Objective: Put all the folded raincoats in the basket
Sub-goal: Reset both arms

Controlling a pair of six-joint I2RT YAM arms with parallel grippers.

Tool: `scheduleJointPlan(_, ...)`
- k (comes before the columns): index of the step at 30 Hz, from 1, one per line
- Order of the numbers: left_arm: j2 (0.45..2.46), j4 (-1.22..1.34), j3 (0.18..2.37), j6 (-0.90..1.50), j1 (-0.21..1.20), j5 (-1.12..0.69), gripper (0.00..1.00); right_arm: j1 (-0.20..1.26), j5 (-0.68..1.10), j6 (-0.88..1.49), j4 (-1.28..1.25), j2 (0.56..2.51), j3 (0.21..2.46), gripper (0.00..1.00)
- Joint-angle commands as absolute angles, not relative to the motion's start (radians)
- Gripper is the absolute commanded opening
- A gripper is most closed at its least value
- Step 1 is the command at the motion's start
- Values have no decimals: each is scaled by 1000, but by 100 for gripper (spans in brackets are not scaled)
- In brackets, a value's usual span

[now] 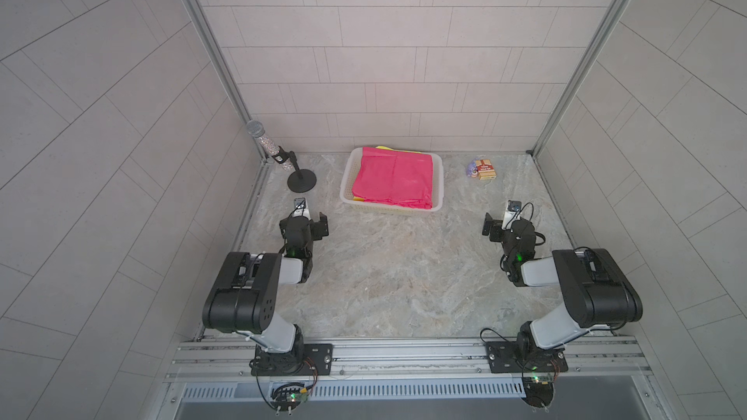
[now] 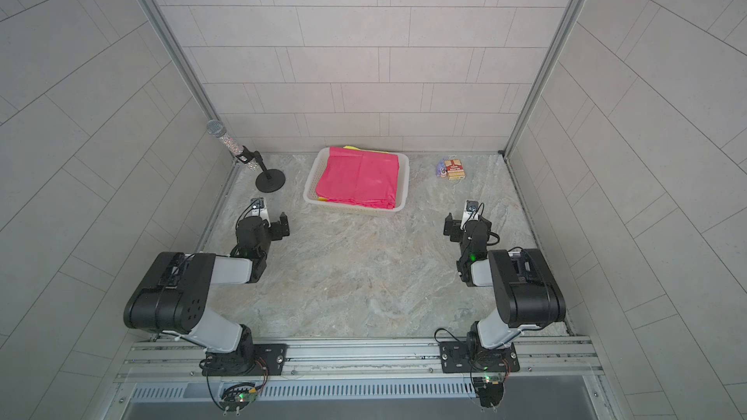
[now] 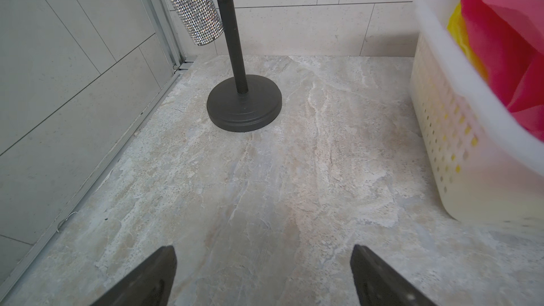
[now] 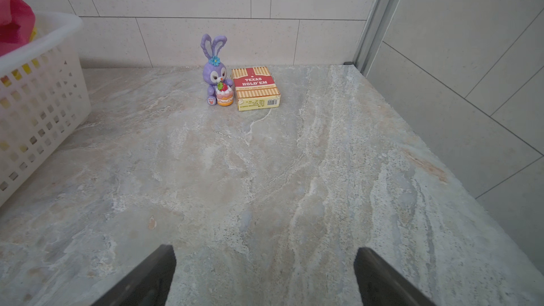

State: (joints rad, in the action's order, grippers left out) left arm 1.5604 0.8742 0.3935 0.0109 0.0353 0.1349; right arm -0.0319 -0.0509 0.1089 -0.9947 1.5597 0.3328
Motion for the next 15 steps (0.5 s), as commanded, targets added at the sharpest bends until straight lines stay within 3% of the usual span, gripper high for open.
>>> scheduleJointPlan(1,1565,860,408,18,34,140,100,-33,-75,120,-983,1558,342,100)
scheduleJointPlan(15,1570,860,411,18,34,140,100,-32,-74,117,-971,1559,348,100)
